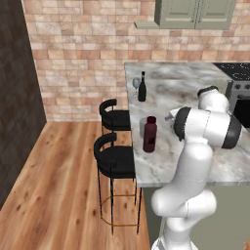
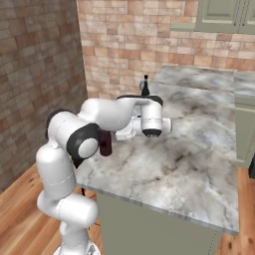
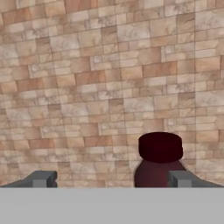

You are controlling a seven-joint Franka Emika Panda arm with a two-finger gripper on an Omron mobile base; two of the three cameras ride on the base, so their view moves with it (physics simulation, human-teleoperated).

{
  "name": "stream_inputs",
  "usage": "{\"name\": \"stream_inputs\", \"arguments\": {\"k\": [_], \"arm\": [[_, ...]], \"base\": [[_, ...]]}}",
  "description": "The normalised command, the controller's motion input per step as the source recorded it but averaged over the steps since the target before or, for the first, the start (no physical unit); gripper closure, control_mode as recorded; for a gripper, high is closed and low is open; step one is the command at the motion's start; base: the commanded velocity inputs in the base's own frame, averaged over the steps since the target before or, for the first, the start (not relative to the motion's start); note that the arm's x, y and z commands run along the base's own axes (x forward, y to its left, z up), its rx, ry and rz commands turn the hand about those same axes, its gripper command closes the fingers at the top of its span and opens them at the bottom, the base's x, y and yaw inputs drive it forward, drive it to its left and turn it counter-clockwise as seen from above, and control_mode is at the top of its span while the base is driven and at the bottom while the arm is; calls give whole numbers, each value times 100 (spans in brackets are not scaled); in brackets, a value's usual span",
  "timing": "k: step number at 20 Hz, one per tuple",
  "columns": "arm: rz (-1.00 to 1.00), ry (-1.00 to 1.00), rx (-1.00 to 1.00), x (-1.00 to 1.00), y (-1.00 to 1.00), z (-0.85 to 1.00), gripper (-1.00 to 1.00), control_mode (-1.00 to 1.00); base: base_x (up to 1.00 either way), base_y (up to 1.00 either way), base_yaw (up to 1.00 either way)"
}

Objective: There is a wine glass and glass cup on the dining counter. Place the wine bottle next to the wine glass and the juice bottle next to the glass cup.

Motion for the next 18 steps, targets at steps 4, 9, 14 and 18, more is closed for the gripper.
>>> {"name": "stream_inputs", "arguments": {"k": [4,9,14,18], "arm": [[-18,3,-4,-49,-5,32,-100,-100],[-28,7,-1,-47,0,44,-100,-100],[-25,15,-5,-44,-4,41,-100,-100],[-16,18,-5,-48,0,42,-100,-100]], "base": [[0,0,0],[0,0,0],[0,0,0],[0,0,0]]}}
